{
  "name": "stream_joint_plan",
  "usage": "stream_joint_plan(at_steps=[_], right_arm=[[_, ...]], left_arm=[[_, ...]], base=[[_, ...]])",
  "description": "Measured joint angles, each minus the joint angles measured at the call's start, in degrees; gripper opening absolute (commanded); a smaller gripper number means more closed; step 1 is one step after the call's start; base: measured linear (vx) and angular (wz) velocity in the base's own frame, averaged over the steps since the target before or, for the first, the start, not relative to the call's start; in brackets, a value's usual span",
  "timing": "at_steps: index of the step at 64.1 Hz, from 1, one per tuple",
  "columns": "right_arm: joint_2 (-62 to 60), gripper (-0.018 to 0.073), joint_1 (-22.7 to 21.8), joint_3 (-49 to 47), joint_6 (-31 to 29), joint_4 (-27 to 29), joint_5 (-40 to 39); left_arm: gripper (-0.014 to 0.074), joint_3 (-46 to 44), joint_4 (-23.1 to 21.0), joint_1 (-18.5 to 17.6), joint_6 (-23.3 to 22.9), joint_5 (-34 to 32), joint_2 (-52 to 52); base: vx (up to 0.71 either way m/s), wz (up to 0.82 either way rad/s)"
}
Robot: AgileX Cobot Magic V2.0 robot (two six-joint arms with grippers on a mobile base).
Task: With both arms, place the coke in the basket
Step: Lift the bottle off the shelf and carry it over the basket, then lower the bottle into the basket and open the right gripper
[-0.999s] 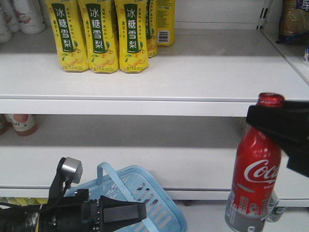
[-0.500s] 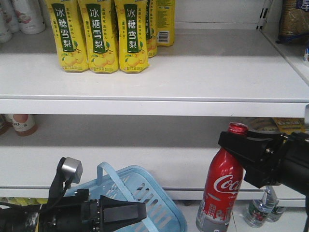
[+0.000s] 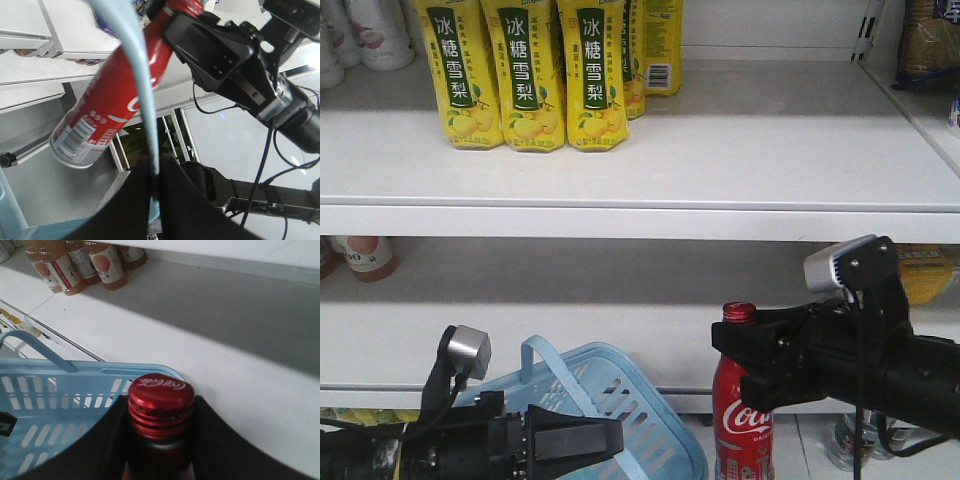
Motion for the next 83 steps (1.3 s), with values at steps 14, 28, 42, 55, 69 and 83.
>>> stream_joint_plan(at_steps=[14, 28, 42, 55, 69, 83], right_arm=[[7.70, -0.0005, 3.07, -5.16, -0.11, 0.49, -0.06], [14.85, -0.0005, 7.18, -9.66, -1.95, 0.78, -0.11], [20.35, -0.0005, 7.64, -13.66, -2.42, 0.85, -0.12], [23.89, -0.0005, 7.64, -16.10, -2.02, 0.98, 1.57], [27.42, 0.0014, 7.90, -16.39, -2.81, 0.46, 6.99], [30.22, 0.0080, 8.11, -16.65, -2.32, 0.35, 7.92]], left_arm=[[-0.0006, 0.00, 0.00, 0.00, 0.00, 0.00, 0.00], [-0.0006, 0.00, 0.00, 0.00, 0.00, 0.00, 0.00], [-0.0006, 0.00, 0.00, 0.00, 0.00, 0.00, 0.00], [-0.0006, 0.00, 0.00, 0.00, 0.00, 0.00, 0.00], [-0.0006, 0.00, 0.07, 0.00, 0.00, 0.05, 0.00], [-0.0006, 0.00, 0.46, 0.00, -0.01, 0.23, 0.00]], base=[[0.00, 0.00], [0.00, 0.00], [0.00, 0.00], [0.00, 0.00], [0.00, 0.00], [0.00, 0.00]])
